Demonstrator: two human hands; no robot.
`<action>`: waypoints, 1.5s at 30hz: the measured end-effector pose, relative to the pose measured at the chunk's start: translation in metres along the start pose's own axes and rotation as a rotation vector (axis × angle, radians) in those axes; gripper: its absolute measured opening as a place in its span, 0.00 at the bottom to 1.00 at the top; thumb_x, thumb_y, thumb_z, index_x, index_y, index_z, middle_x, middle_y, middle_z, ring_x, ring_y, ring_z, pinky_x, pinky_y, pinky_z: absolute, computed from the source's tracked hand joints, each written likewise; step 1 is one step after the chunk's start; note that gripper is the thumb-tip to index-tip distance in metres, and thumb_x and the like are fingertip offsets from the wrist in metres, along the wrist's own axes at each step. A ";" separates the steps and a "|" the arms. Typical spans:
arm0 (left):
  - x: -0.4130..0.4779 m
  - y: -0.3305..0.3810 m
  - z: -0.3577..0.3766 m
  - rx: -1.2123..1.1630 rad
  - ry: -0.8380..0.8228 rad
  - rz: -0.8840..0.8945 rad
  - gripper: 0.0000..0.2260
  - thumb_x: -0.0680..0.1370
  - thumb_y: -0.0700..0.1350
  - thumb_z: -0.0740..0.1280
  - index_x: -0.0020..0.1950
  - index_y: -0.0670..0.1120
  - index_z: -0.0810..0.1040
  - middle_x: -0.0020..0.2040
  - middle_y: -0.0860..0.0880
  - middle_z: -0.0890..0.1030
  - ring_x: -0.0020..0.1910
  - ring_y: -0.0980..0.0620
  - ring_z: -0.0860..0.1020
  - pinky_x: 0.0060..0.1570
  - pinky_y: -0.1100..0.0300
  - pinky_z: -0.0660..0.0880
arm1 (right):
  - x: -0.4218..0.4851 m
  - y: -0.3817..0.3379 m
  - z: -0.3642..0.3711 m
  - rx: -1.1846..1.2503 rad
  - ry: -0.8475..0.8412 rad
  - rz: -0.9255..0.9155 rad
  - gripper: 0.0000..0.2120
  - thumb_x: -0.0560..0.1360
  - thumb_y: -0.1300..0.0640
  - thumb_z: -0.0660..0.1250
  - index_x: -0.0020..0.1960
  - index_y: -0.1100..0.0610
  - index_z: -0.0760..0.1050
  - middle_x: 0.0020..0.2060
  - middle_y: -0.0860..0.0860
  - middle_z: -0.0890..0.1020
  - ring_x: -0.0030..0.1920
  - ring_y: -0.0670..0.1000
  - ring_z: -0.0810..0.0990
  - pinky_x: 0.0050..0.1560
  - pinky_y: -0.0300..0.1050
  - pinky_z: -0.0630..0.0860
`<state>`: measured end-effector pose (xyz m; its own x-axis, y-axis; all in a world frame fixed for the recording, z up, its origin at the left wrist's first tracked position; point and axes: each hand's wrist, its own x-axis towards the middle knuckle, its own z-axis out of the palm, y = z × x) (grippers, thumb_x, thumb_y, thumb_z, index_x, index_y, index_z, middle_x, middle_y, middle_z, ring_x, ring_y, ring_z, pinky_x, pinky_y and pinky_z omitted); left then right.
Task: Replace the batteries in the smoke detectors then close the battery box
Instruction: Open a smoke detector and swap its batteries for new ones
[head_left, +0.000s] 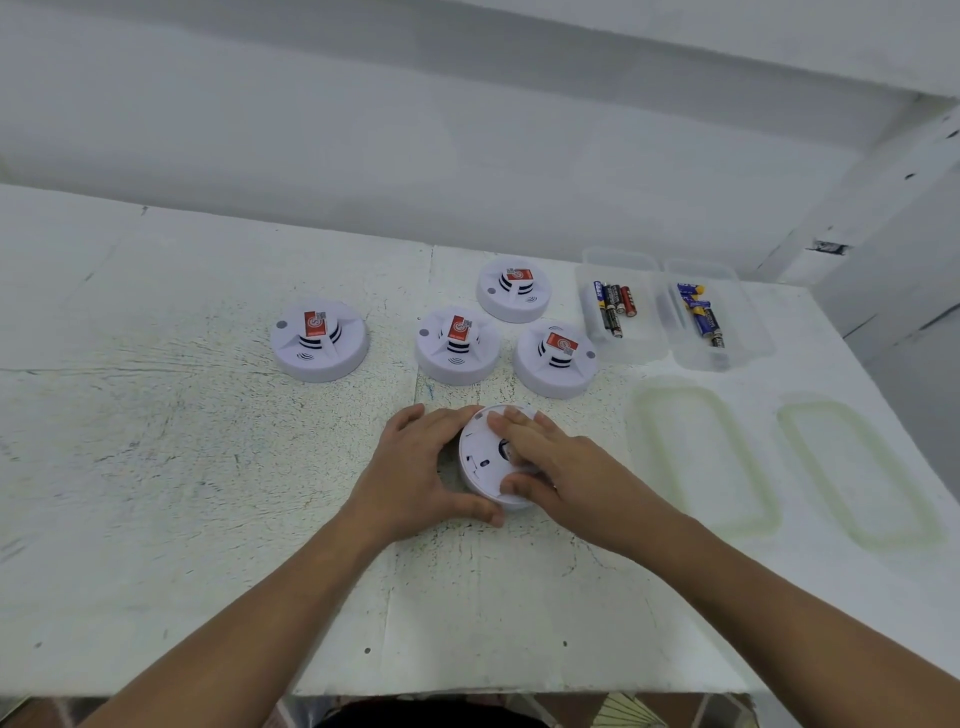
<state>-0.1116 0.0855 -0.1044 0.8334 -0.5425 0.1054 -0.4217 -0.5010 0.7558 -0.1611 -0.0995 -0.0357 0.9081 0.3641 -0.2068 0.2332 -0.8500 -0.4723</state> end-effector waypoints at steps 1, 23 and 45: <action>0.000 0.000 0.000 0.001 -0.001 -0.001 0.50 0.52 0.75 0.69 0.71 0.55 0.67 0.59 0.67 0.70 0.60 0.76 0.61 0.71 0.63 0.49 | 0.000 0.001 0.002 -0.004 0.014 -0.002 0.21 0.80 0.53 0.60 0.68 0.64 0.66 0.64 0.32 0.46 0.69 0.35 0.42 0.56 0.14 0.38; -0.005 0.005 -0.001 -0.078 0.039 -0.047 0.49 0.51 0.73 0.72 0.69 0.54 0.72 0.58 0.65 0.76 0.57 0.76 0.65 0.71 0.54 0.58 | -0.019 0.017 0.020 0.192 0.229 0.007 0.27 0.70 0.67 0.55 0.67 0.57 0.72 0.69 0.46 0.70 0.73 0.39 0.58 0.75 0.36 0.53; -0.013 0.021 -0.010 -0.614 0.283 -0.177 0.10 0.79 0.38 0.65 0.57 0.49 0.77 0.46 0.51 0.84 0.46 0.52 0.82 0.47 0.56 0.79 | 0.012 0.009 0.020 1.313 0.429 0.171 0.13 0.80 0.62 0.59 0.60 0.52 0.77 0.53 0.54 0.84 0.51 0.57 0.83 0.47 0.51 0.81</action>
<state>-0.1280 0.0888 -0.0840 0.9672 -0.2495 0.0483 -0.0624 -0.0488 0.9969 -0.1548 -0.0953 -0.0600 0.9822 -0.0538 -0.1802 -0.1670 0.1909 -0.9673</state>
